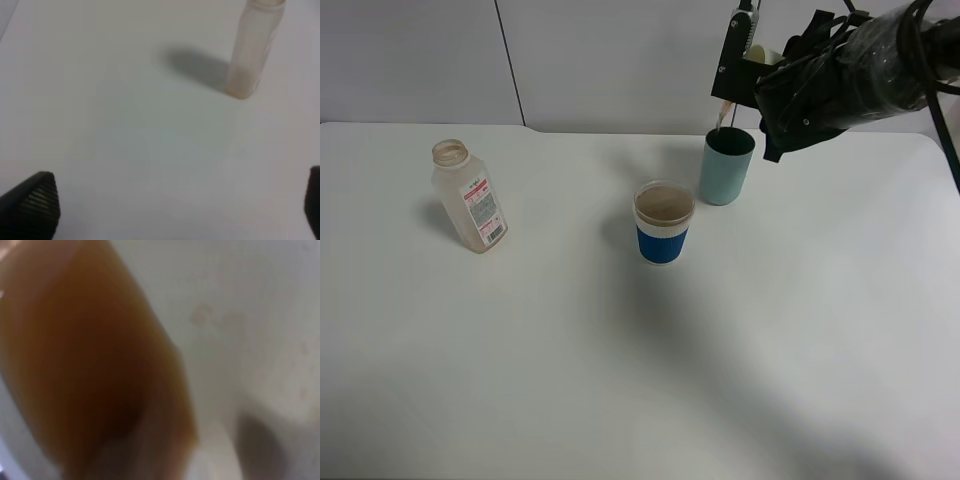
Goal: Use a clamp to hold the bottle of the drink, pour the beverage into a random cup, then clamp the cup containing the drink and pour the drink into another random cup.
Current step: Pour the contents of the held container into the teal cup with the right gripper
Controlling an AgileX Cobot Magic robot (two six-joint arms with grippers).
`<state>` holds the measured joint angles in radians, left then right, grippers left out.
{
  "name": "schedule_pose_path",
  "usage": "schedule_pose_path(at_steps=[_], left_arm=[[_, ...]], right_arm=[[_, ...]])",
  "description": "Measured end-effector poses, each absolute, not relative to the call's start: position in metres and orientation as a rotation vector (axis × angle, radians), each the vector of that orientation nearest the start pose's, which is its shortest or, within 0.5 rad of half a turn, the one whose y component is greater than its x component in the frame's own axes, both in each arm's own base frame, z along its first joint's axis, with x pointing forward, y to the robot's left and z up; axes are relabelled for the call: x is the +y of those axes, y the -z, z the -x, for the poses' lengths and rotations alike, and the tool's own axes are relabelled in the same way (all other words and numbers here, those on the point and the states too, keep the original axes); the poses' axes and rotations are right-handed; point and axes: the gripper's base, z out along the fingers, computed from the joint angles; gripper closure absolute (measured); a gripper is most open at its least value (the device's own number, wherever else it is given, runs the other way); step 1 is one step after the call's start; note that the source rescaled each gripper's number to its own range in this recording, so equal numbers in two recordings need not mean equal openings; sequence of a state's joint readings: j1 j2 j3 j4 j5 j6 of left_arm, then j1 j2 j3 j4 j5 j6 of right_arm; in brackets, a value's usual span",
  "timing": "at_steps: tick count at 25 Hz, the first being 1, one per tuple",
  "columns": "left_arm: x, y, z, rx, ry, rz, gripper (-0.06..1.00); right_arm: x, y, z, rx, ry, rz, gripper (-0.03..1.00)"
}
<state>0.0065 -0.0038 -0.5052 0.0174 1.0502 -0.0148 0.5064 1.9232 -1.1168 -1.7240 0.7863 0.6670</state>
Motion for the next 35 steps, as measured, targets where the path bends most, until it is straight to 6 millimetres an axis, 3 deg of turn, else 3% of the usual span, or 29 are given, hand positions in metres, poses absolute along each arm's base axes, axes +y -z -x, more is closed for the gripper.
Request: schedule_pose_path(at_steps=[35], left_arm=[[0.0013, -0.2796, 0.0057, 2.025, -0.015, 0.022, -0.05]], right_arm=[[0.1296, -0.1944, -0.3729, 1.757, 1.326, 1.321, 0.95]])
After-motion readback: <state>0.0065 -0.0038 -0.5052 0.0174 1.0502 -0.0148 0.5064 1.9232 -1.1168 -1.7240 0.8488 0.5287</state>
